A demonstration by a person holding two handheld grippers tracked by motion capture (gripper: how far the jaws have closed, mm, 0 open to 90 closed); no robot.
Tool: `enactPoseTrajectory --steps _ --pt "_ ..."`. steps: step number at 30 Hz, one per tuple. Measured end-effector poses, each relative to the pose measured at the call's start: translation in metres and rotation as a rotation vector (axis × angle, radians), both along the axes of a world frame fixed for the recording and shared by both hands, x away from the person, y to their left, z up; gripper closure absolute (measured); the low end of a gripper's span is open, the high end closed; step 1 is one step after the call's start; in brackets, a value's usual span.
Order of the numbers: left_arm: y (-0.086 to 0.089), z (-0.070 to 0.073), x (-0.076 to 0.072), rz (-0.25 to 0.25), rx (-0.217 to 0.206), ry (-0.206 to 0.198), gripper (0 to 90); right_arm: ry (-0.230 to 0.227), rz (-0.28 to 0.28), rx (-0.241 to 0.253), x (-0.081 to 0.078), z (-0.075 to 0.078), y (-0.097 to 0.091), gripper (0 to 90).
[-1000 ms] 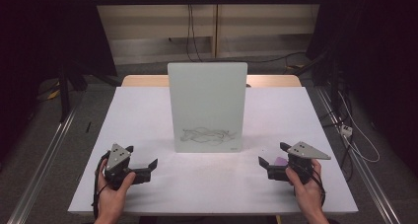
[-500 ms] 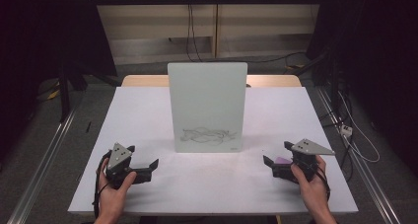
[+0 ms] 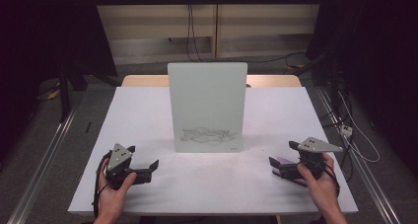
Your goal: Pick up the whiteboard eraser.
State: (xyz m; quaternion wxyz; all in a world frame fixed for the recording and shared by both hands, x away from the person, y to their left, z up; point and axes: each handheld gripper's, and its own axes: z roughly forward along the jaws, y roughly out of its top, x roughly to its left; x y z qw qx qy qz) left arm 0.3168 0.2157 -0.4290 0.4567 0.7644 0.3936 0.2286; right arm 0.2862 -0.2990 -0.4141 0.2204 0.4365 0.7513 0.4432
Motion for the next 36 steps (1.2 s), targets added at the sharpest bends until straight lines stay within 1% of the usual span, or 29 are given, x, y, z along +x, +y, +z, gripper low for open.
enactPoseTrajectory --steps 2,4,5,6,7,8,10,13,14,15,16,18,20,22,23,26,30,32,35,36 --pt "0.0 0.001 0.0 -0.004 0.001 -0.003 4.3 0.016 0.037 -0.021 0.0 0.002 -0.001 6.3" --pt "0.0 0.001 0.0 -0.006 -0.003 -0.003 4.3 0.018 0.052 -0.039 0.001 0.003 -0.003 7.2" --pt "0.0 0.001 0.0 -0.006 -0.002 -0.002 4.3 0.035 0.064 -0.047 0.002 0.004 -0.003 7.2" --pt "-0.001 0.001 0.0 -0.005 0.0 -0.002 4.3 0.059 0.096 -0.067 0.003 0.004 -0.005 7.7" --pt "-0.001 0.0 0.0 -0.002 -0.009 -0.003 4.3 0.059 0.096 -0.067 0.003 0.004 -0.005 7.7" --pt "-0.001 0.001 0.001 -0.008 0.001 -0.002 4.3 0.068 0.106 -0.076 0.003 0.005 -0.006 9.1" --pt "-0.002 0.001 0.001 -0.009 0.0 -0.002 4.3 0.075 0.118 -0.095 0.004 0.004 -0.009 9.7" --pt "-0.002 0.0 0.0 -0.01 -0.001 0.0 4.3 0.086 0.123 -0.093 0.003 0.002 -0.014 10.4" --pt "-0.002 0.0 0.0 -0.004 -0.011 -0.002 4.3 0.093 0.131 -0.095 0.002 0.002 -0.016 10.8" --pt "-0.001 0.0 0.0 -0.007 0.0 -0.001 4.3 0.1 0.139 -0.102 0.002 0.002 -0.018 11.2" --pt "0.0 0.001 0.0 -0.006 0.0 -0.002 4.3 0.106 0.143 -0.107 0.002 0.002 -0.02 11.0" --pt "0.0 0.001 0.0 -0.005 -0.001 -0.002 4.3 0.116 0.149 -0.129 0.003 0.003 -0.023 10.8" --pt "0.0 0.001 0.0 -0.005 0.001 0.0 4.3 0.142 0.17 -0.152 0.003 0.005 -0.026 10.8" --pt "-0.001 0.0 0.0 -0.004 0.0 0.001 4.3 0.166 0.198 -0.164 0.003 0.006 -0.027 13.0" --pt "-0.002 -0.001 0.0 -0.001 -0.008 0.0 4.3 0.171 0.204 -0.181 0.003 0.006 -0.028 13.7" --pt "-0.002 -0.001 0.0 -0.007 0.003 0.002 4.3 0.201 0.22 -0.222 0.003 0.005 -0.031 16.8" --pt "-0.002 -0.001 0.0 -0.007 0.003 0.002 4.3 0.233 0.229 -0.253 0.005 0.001 -0.034 21.4" --pt "-0.002 -0.001 0.0 -0.007 0.004 0.003 4.3 0.252 0.247 -0.273 0.006 -0.001 -0.035 23.5" --pt "-0.002 -0.001 0.001 -0.009 0.007 0.01 4.3 0.276 0.289 -0.309 0.007 -0.001 -0.035 25.5" --pt "-0.002 -0.001 0.001 -0.009 0.006 0.011 4.3 0.279 0.297 -0.321 0.008 -0.001 -0.034 25.1"
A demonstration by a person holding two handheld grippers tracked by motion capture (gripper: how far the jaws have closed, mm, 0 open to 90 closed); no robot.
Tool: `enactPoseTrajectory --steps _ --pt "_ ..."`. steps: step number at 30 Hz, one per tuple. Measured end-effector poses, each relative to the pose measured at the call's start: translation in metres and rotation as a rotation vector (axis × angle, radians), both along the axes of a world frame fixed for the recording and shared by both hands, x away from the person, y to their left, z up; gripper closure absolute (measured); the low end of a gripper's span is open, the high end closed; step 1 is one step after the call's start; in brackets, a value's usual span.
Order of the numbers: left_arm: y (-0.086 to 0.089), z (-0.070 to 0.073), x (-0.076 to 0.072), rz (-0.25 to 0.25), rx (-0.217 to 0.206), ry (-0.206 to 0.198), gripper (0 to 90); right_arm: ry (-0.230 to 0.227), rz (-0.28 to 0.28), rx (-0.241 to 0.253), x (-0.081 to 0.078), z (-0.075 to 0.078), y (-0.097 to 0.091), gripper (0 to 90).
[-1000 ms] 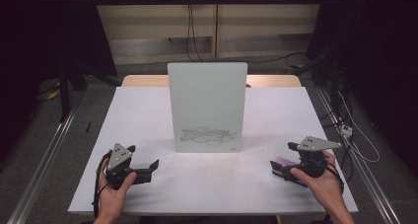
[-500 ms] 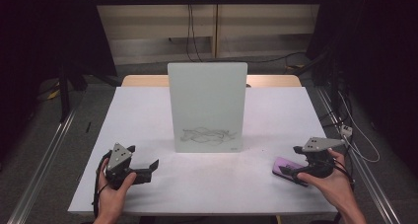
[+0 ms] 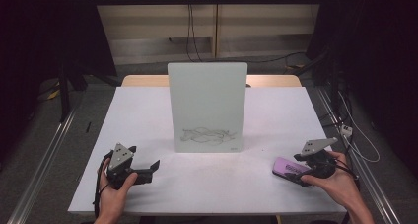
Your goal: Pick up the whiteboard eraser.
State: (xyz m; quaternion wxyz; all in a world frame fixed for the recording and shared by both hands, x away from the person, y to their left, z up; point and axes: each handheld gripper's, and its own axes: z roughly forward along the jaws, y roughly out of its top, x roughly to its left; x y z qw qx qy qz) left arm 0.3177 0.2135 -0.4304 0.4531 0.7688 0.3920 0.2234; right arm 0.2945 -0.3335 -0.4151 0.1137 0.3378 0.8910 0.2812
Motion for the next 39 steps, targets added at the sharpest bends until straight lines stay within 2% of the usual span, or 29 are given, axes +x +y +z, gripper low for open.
enactPoseTrajectory --steps 6,8,12,15,16,25,30,34,35,37,39 --pt "-0.002 0.0 0.0 -0.003 0.007 -0.001 4.3 0.022 0.072 -0.021 0.008 -0.001 0.0 30.4" --pt "-0.002 0.0 0.0 0.002 0.01 -0.003 4.4 0.031 0.1 -0.043 0.01 -0.001 0.002 32.0" --pt "0.0 -0.001 0.0 0.004 0.001 -0.001 4.5 0.04 0.105 -0.06 0.012 -0.003 0.002 32.2" --pt "0.001 0.0 -0.001 0.005 0.002 -0.001 4.5 0.054 0.112 -0.077 0.011 -0.006 0.002 35.0" --pt "0.001 0.0 -0.001 0.005 0.003 -0.002 4.5 0.059 0.119 -0.074 0.01 -0.006 0.002 38.6" --pt "0.0 0.0 -0.001 -0.001 0.004 -0.001 4.5 0.053 0.125 -0.084 0.009 -0.006 0.003 40.9" --pt "0.001 0.0 -0.001 0.004 0.001 -0.001 4.5 0.045 0.102 -0.061 0.009 -0.006 0.003 41.1" --pt "0.002 0.0 -0.002 0.004 0.004 -0.003 4.5 0.024 0.071 -0.001 0.01 -0.003 0.003 41.1" --pt "0.002 0.0 -0.002 0.009 -0.009 -0.004 4.5 0.017 0.062 0.014 0.011 -0.002 0.004 41.1" --pt "0.004 0.0 -0.002 0.008 0.0 -0.002 4.5 0.003 0.044 0.035 0.012 -0.001 0.005 41.1" --pt "0.004 0.0 -0.002 0.02 -0.013 -0.003 4.4 -0.003 0.034 0.059 0.013 -0.001 0.006 41.2"
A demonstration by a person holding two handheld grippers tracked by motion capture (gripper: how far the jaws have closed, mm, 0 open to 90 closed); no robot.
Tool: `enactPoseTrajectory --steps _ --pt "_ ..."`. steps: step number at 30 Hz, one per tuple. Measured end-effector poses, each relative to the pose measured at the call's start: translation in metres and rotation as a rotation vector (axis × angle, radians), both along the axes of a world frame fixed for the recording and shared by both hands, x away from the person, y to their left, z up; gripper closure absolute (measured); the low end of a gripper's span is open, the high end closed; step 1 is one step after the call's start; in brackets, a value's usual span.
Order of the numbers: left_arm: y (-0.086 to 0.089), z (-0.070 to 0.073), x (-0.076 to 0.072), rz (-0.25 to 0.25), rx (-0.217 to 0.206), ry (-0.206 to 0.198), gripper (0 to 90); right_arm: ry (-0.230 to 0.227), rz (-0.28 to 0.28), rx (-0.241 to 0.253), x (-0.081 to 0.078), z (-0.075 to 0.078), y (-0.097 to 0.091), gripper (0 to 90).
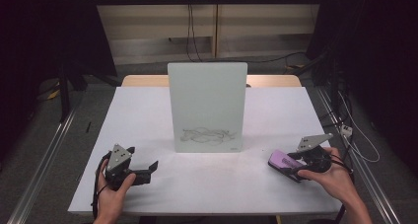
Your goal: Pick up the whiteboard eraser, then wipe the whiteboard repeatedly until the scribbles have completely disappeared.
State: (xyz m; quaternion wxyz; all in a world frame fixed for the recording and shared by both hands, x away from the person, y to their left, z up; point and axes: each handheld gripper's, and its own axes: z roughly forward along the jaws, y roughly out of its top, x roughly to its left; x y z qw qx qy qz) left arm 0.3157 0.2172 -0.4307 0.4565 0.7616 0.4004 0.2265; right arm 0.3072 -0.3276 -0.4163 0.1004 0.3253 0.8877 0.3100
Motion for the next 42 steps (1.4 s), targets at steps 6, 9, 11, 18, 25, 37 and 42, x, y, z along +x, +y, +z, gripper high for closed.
enactPoseTrajectory --steps 6,9,11,18,25,37,42 --pt "0.0 -0.002 0.001 -0.016 0.008 0.016 4.3 -0.033 -0.035 0.05 0.001 0.002 0.003 41.2" --pt "0.0 -0.002 0.002 -0.018 0.004 0.015 4.3 -0.057 -0.051 0.081 0.0 0.005 0.004 41.3" --pt "0.001 -0.002 0.002 -0.017 0.003 0.018 4.3 -0.072 -0.061 0.101 0.0 0.008 0.007 41.3" --pt "0.001 -0.001 0.002 -0.017 0.0 0.012 4.3 -0.109 -0.077 0.139 0.002 0.011 0.019 41.3" --pt "-0.003 0.0 0.002 -0.027 0.012 0.007 4.3 -0.127 -0.068 0.159 0.001 0.008 0.027 41.3" --pt "-0.001 -0.002 0.003 -0.026 0.017 0.017 4.3 -0.181 -0.061 0.192 0.002 0.01 0.043 41.4" --pt "0.001 -0.003 0.004 -0.021 -0.002 0.018 4.3 -0.207 -0.052 0.219 0.005 0.015 0.054 41.4"
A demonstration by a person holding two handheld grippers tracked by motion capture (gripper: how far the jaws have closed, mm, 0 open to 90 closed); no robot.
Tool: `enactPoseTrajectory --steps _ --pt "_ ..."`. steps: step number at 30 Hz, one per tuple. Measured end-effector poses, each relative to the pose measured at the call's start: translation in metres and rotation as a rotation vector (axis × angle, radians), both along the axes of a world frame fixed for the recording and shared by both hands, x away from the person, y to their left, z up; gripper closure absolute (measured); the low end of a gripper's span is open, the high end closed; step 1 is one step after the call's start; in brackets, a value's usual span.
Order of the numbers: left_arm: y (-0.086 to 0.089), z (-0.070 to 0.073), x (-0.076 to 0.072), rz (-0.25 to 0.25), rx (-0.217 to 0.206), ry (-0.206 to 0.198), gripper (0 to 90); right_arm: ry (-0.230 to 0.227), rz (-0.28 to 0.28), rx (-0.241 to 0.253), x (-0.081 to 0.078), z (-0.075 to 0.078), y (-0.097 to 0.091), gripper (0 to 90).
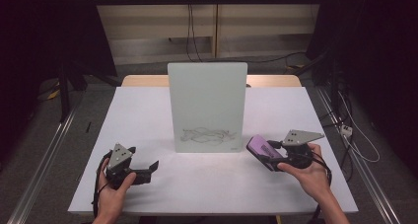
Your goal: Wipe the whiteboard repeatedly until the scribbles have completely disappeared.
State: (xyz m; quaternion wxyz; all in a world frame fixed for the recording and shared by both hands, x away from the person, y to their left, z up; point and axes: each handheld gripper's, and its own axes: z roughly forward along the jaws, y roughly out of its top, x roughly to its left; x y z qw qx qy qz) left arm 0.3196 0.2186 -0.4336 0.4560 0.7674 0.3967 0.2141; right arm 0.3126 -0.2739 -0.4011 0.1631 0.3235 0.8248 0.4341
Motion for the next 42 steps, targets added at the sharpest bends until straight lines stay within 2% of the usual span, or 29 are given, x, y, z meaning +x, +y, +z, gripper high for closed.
enactPoseTrajectory --steps 1,4,5,6,9,10,14,16,18,25,30,34,37,39,42 --pt "0.0 0.0 0.0 0.007 -0.009 0.007 4.3 -0.009 0.005 0.0 0.002 0.0 0.003 41.4" --pt "0.001 0.0 0.0 0.001 0.001 0.01 4.3 -0.018 0.03 0.013 0.007 0.001 0.012 41.4" --pt "0.001 0.0 0.0 0.006 -0.009 0.007 4.3 -0.02 0.038 0.017 0.009 0.001 0.015 41.4" --pt "0.002 0.0 0.0 0.002 0.004 0.007 4.3 -0.023 0.041 0.009 0.01 0.001 0.018 41.4" --pt "0.002 0.001 0.0 0.004 0.005 0.003 4.3 -0.027 0.048 0.013 0.015 0.002 0.024 41.4" --pt "0.002 0.0 0.0 0.01 -0.005 0.004 4.3 -0.031 0.05 0.013 0.016 0.002 0.026 41.4" --pt "0.001 0.001 0.001 0.0 0.012 0.002 4.3 -0.045 0.067 0.022 0.018 0.005 0.032 41.4" --pt "0.0 0.001 0.0 0.003 0.003 0.002 4.3 -0.052 0.073 0.024 0.019 0.007 0.036 41.4" --pt "-0.001 0.002 0.0 -0.005 0.015 -0.002 4.3 -0.058 0.077 0.03 0.021 0.009 0.039 41.4" --pt "0.0 0.001 0.0 0.005 0.001 -0.002 4.3 -0.081 0.113 0.031 0.025 0.013 0.051 41.4" --pt "-0.001 0.002 -0.001 0.009 0.009 -0.005 4.3 -0.097 0.131 0.031 0.03 0.014 0.062 41.4" --pt "-0.004 0.003 -0.002 -0.004 0.023 -0.011 4.3 -0.112 0.126 0.042 0.033 0.015 0.063 41.4" --pt "-0.005 0.002 -0.001 -0.004 0.017 -0.008 4.3 -0.122 0.128 0.035 0.035 0.016 0.064 41.4" --pt "-0.004 0.002 -0.001 -0.009 0.028 -0.004 4.3 -0.127 0.138 0.037 0.036 0.014 0.065 41.4" --pt "-0.004 0.002 -0.001 -0.006 0.023 -0.004 4.3 -0.129 0.149 0.03 0.039 0.011 0.068 41.4"
